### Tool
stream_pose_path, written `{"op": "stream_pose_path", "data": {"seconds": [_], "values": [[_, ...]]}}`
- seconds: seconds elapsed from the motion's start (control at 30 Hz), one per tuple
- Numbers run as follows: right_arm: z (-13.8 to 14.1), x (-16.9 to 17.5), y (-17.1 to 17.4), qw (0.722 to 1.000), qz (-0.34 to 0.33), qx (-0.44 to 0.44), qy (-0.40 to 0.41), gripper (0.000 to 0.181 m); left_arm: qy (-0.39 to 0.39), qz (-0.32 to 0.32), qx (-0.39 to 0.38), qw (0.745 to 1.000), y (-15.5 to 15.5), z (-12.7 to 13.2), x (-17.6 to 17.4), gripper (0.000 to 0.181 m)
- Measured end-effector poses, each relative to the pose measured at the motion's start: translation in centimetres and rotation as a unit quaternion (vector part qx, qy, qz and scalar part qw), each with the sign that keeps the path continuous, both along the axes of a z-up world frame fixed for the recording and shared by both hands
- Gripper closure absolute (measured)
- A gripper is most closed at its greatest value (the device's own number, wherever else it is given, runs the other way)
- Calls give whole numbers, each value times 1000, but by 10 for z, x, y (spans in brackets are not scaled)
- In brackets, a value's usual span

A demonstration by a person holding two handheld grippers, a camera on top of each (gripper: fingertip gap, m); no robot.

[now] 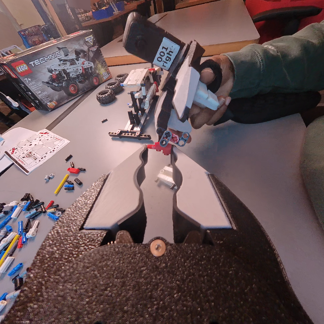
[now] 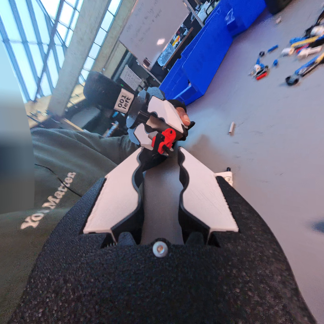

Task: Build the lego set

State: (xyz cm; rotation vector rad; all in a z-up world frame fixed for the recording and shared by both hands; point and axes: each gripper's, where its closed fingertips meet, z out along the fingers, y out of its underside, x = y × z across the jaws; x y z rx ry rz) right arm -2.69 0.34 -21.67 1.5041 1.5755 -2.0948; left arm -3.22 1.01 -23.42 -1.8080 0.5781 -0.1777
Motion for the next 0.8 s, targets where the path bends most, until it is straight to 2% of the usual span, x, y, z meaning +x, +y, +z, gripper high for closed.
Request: {"op": "stream_pose_path", "data": {"seconds": [0.07, 0.1, 0.23, 0.3, 0.37, 0.43, 0.53, 0.63, 0.8], "values": [[4, 0, 6, 990, -26, 118, 76, 140, -33, -14, 5, 999, -2, 6, 2, 156], [6, 1, 7, 975, -37, 184, 118, 138, -62, -29, -2, 998, -4, 8, 6, 156], [0, 4, -3, 885, -49, 395, 241, 137, -195, -61, -69, 976, -6, 8, 12, 156], [-5, 1, -6, 843, -61, 460, 272, 142, -249, -62, -98, 962, -5, 8, 13, 156], [-6, -2, -5, 826, -73, 482, 283, 151, -275, -54, -119, 953, -3, 6, 12, 156], [-5, -3, -4, 825, -75, 482, 286, 157, -292, -52, -132, 946, -3, 5, 11, 156], [-4, 0, -7, 848, -67, 447, 278, 159, -309, -62, -138, 939, -4, 6, 13, 156], [-1, 5, -10, 882, -45, 389, 262, 160, -331, -81, -146, 929, -8, 9, 16, 156], [18, 8, -6, 898, -59, 338, 273, 153, -394, -104, -160, 899, -11, 17, 15, 156]]}}
